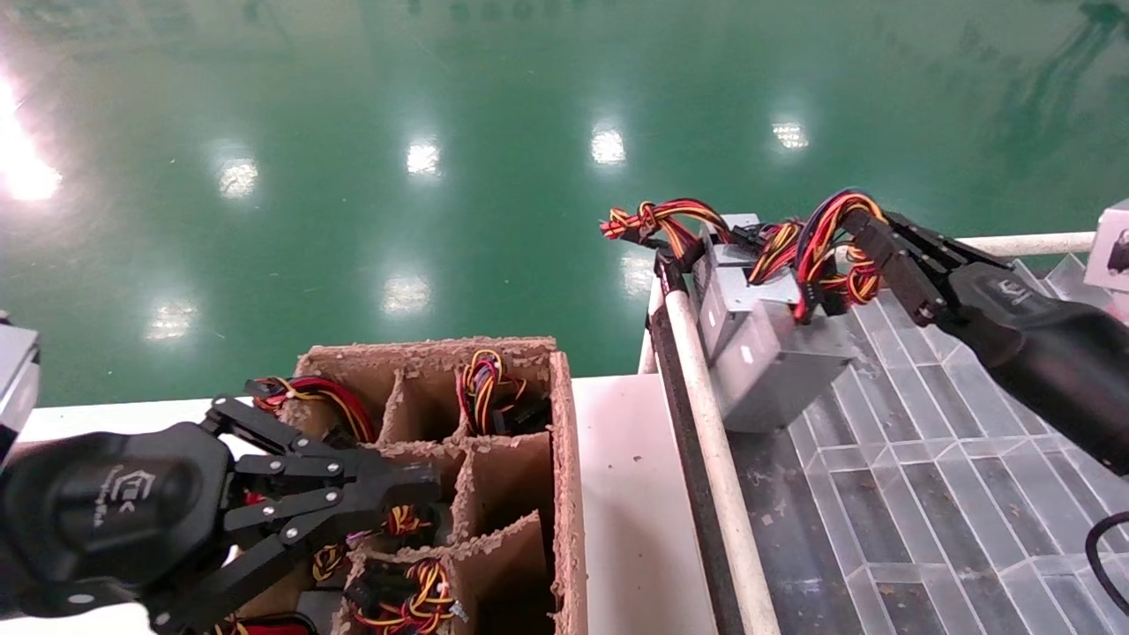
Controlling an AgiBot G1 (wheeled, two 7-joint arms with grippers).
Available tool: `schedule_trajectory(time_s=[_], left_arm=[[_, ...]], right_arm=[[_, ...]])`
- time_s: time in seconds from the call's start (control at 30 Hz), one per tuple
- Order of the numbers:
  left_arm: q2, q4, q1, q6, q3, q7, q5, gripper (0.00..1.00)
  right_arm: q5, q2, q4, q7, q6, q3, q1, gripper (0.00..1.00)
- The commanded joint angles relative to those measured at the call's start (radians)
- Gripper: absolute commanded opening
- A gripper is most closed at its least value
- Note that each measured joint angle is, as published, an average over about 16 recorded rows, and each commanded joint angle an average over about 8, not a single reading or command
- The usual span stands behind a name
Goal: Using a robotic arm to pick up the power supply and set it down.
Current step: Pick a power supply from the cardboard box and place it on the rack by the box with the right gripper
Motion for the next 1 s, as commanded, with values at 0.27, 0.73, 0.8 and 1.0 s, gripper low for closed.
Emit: schedule_trajectory(time_s=[0.27,0.73,0.8,1.0], left_arm=[[0.000,0.000,0.000,0.000,0.000,0.000,0.000,0.00],[0.000,0.000,0.000,0.000,0.000,0.000,0.000,0.00],[0.000,0.000,0.000,0.000,0.000,0.000,0.000,0.00],[0.000,0.000,0.000,0.000,0.000,0.000,0.000,0.00]], right_arm=[[-0.043,-0.040,-0.076,0.020,-0.043,-0.044,0.069,0.00],[-0.109,-0.062,-0.165,0.053,-0.076,-0.105,0.129,1.00],[-0.119,-0.060,-0.165,0.056,-0.075,-0.111,0.138,1.00],[-0.145,-0.051,-0.157,0.069,-0.077,-0.128,0.161,1.00]])
